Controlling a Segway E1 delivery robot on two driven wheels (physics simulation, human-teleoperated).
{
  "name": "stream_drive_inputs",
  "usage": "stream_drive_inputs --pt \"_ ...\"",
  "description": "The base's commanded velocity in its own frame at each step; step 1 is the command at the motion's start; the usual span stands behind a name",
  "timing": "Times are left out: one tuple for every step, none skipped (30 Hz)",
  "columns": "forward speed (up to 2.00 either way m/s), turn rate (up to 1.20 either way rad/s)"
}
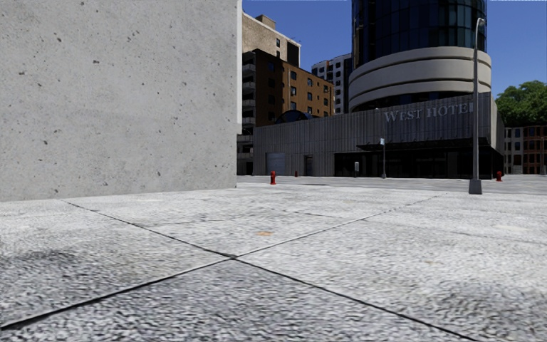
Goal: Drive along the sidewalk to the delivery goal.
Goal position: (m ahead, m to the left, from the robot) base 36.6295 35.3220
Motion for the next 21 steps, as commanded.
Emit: stream_drive_inputs --pt "2.0 0.0" --pt "2.0 0.0" --pt "2.0 0.0" --pt "2.0 0.0" --pt "2.0 0.0" --pt "2.0 0.0" --pt "2.0 0.0" --pt "2.0 0.0" --pt "2.0 0.0" --pt "2.0 0.0" --pt "2.0 0.0" --pt "2.0 0.0" --pt "2.0 0.0" --pt "2.0 0.0" --pt "2.0 0.0" --pt "2.0 0.0" --pt "2.0 0.0" --pt "2.0 0.0" --pt "2.0 0.0" --pt "2.0 0.0" --pt "2.0 0.0"
